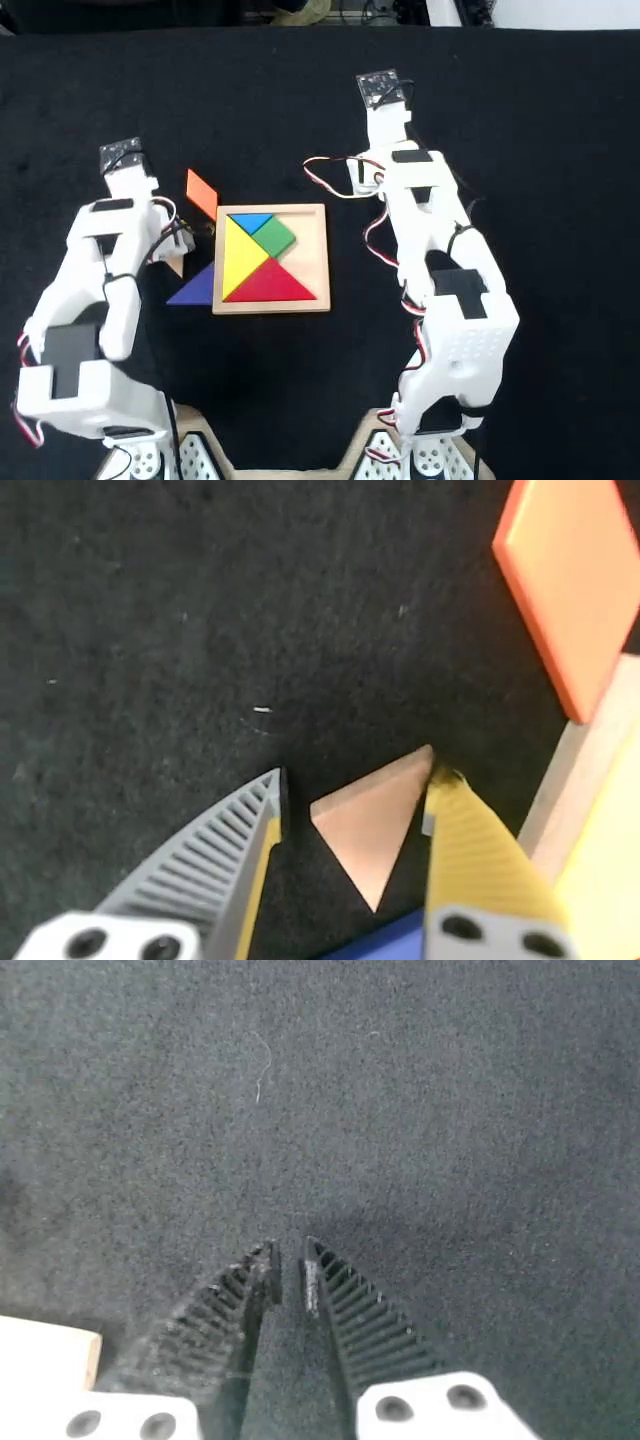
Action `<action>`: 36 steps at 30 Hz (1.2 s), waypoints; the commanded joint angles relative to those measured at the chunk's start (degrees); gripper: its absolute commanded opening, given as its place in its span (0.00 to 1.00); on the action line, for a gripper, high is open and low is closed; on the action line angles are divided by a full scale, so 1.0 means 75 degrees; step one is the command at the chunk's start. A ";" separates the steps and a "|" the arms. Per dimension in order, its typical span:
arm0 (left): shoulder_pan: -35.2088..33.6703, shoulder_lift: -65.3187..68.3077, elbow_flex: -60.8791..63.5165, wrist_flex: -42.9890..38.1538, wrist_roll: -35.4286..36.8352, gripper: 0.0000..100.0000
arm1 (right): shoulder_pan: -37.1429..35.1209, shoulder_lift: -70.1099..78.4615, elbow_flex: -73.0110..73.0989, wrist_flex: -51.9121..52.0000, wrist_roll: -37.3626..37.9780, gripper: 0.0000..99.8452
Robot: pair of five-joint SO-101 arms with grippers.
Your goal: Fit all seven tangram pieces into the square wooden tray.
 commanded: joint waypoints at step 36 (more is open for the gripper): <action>0.0451 0.0457 -0.1037 0.0797 -0.0035 0.14 | -0.0070 -0.0088 -0.0217 -0.0105 0.0059 0.05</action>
